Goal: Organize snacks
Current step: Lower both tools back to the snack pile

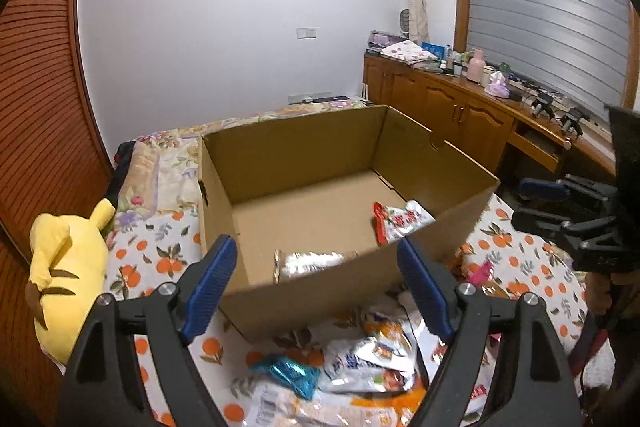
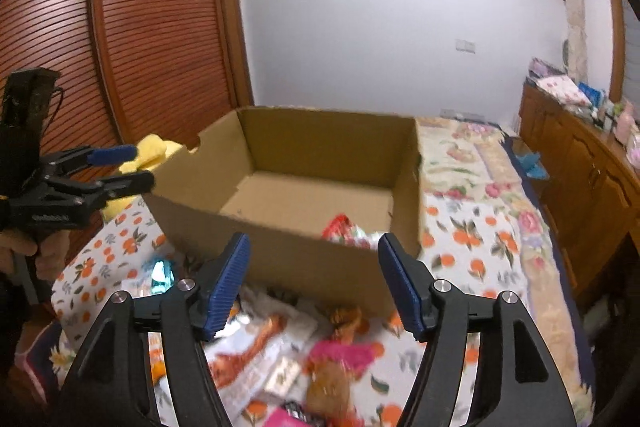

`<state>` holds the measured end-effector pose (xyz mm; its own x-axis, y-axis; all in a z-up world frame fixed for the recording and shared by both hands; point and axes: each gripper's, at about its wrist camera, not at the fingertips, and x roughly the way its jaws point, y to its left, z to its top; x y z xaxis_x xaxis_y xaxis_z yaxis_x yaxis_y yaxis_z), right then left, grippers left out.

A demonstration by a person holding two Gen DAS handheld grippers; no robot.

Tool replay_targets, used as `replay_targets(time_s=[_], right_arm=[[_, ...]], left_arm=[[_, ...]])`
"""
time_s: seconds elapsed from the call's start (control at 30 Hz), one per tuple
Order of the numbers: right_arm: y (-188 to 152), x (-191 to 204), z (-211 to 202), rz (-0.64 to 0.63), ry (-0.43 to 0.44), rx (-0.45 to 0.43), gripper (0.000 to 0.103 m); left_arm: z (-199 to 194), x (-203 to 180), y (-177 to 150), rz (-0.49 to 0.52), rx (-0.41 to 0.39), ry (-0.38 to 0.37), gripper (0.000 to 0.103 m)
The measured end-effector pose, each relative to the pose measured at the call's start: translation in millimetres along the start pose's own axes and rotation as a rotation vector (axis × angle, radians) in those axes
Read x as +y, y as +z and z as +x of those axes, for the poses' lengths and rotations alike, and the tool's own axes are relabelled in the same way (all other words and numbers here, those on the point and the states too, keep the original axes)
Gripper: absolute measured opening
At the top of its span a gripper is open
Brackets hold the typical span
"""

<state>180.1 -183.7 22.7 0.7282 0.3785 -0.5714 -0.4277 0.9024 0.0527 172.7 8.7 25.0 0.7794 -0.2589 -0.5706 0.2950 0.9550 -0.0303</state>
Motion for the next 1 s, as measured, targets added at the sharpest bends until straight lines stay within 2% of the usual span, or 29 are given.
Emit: replay_targets(time_s=[0.17,0.37,0.5,0.7,1.0], right_arm=[[-34,-5,4,0.007,-0.018,0.061,0.068],[-74,-7,18,0.008,-0.022,0.135,0.065],[-84,-8,24,0.007,-0.019,0.156,0.063],[-92,-10,36,-0.005,-0.038,0.191,0.052],[-110,-12,47,0.005,-0.054,0.234,0.052]], left_arm=[[-11,-12,-18,0.039,0.005,-0.026,0.083],[-13,-21,-40,0.022,0.023,-0.05,0.083],[-11,-22,-55,0.017,0.044,-0.035,0.083],[-3,-16,-83,-0.007,0.093,0.008,0.083],[14,-6,-120,-0.091,0.18,0.051,0.083]])
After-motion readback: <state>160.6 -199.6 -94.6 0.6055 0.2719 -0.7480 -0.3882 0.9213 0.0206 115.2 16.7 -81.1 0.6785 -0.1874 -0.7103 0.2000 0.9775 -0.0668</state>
